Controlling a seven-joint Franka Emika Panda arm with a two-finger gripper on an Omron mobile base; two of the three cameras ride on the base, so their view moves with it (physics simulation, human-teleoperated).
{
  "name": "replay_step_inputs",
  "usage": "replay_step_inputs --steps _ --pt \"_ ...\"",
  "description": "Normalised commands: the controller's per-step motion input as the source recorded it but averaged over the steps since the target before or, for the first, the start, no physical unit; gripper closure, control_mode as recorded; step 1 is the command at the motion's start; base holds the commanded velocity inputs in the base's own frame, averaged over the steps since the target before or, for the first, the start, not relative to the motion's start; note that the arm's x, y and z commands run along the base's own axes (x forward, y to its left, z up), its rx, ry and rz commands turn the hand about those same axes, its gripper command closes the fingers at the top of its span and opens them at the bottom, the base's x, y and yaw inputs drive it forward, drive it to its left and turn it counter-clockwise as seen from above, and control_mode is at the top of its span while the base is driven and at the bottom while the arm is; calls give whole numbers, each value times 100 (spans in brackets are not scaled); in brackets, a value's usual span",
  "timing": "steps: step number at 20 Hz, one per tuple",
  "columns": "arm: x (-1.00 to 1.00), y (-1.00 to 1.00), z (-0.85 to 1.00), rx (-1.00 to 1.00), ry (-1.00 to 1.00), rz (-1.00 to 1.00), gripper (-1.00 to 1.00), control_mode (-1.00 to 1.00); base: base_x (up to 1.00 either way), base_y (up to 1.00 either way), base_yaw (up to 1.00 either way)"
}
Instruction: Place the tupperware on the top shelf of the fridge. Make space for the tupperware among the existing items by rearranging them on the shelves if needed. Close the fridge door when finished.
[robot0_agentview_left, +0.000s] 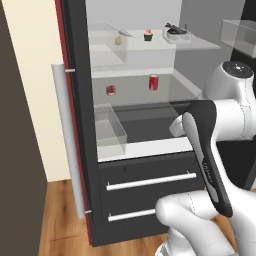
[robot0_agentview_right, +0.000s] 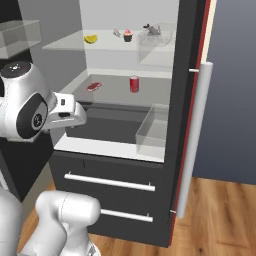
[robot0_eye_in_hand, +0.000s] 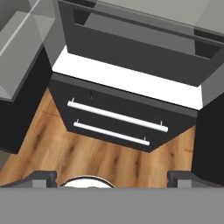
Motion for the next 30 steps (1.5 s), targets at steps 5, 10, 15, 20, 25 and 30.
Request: replay_step_inputs --steps 5,10,15,20,25,30 --pt "0 0 0 0 0 0 -100 -100 0 0 0" --pt "-3 0 0 0 0 0 -100 -100 0 0 0" --pt "-54 24 -3 -7 -16 11 -100 -100 0 0 0" --pt "-35 86 -15 -19 -29 13 -100 -100 0 0 0" --pt "-17 100 -13 -24 -7 14 -100 -100 0 0 0" --pt "-1 100 -14 -25 0 11 -100 -100 0 0 0"
